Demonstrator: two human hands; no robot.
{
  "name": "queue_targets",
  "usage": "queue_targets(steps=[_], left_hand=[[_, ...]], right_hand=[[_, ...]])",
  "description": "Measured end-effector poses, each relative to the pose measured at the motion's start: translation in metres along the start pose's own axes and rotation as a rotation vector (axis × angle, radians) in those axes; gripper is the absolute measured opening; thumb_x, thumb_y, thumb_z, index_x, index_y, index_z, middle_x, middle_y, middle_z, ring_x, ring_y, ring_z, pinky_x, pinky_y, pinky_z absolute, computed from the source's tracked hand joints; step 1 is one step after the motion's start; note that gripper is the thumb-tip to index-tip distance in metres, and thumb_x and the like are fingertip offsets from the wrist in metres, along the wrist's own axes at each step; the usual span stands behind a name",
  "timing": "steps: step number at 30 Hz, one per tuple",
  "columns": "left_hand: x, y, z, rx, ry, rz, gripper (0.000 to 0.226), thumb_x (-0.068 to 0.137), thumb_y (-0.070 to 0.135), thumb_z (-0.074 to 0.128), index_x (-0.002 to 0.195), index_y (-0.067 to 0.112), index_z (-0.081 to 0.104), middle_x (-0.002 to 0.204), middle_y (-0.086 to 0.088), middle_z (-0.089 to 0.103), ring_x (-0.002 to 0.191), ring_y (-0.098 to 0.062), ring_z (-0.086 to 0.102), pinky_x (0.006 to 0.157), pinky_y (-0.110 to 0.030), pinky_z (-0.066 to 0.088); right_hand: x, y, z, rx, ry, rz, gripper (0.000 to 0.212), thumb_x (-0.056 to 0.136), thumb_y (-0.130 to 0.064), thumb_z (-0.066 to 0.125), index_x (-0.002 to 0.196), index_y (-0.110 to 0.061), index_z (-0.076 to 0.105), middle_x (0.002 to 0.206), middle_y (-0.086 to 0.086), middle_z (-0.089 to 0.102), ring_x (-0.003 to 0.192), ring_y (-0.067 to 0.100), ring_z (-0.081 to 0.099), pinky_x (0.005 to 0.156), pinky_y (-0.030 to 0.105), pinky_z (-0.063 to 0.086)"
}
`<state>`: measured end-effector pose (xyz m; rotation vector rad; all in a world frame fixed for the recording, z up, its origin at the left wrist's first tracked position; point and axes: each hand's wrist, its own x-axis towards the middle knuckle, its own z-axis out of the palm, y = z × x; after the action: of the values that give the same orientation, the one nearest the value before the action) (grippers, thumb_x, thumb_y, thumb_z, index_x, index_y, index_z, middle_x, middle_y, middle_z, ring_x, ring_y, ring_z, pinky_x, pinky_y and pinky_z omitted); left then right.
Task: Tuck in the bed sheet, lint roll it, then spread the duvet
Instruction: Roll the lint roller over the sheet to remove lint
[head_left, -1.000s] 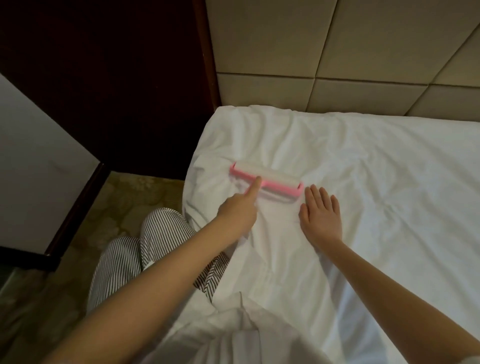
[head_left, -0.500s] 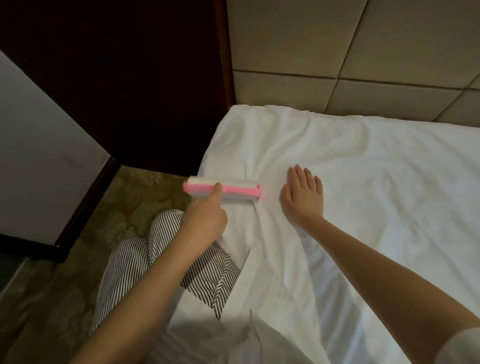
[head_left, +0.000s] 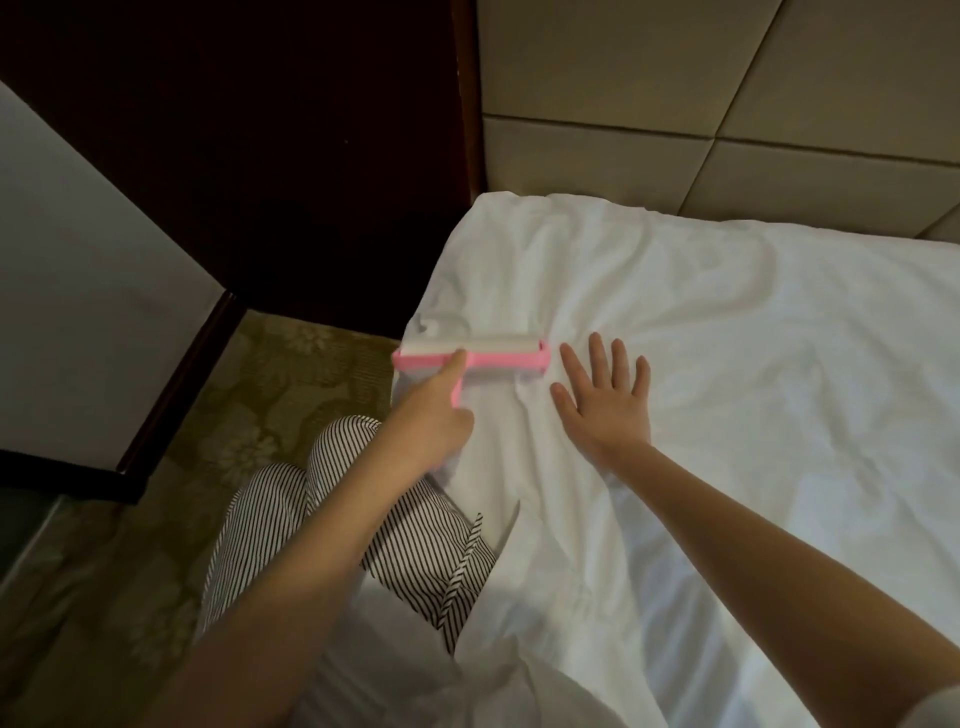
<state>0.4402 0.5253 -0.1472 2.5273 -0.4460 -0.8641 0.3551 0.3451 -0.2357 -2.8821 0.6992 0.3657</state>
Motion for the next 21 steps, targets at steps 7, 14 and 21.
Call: queue_targets(steps=[7,14,21], left_hand=[[0.02,-0.009,-0.003,-0.002,0.025,-0.004,0.074,0.094,0.009,0.043,0.146,0.046,0.005,0.135,-0.024,0.04,0.07,-0.015,0.058,0.044,-0.02,0.044],[0.08,0.036,-0.026,0.017,0.068,0.066,0.068,0.093,0.011,0.037,0.149,0.038,0.009,0.132,-0.019,0.04,0.106,-0.035,0.054,0.082,-0.039,0.048],[-0.01,-0.013,0.002,0.004,-0.01,-0.004,0.068,0.094,0.017,0.043,0.147,0.043,0.009,0.145,-0.015,0.029,0.105,-0.024,0.056,0.079,-0.032,0.053]], right_hand=[[0.001,-0.001,0.001,0.139,0.12,0.012,0.047,0.097,-0.049,0.02,0.14,-0.033,0.03,0.157,0.002,0.01,0.145,0.025,-0.002,0.114,0.044,-0.008],[0.012,-0.007,-0.002,0.325,0.343,0.04,0.02,0.094,-0.027,0.045,0.094,-0.016,0.061,0.109,-0.001,0.047,0.115,0.02,0.037,0.11,0.034,0.011],[0.019,-0.012,-0.001,0.282,0.35,0.02,0.015,0.089,-0.005,0.049,0.089,0.001,0.064,0.098,0.014,0.055,0.104,0.035,0.046,0.093,0.03,0.024]])
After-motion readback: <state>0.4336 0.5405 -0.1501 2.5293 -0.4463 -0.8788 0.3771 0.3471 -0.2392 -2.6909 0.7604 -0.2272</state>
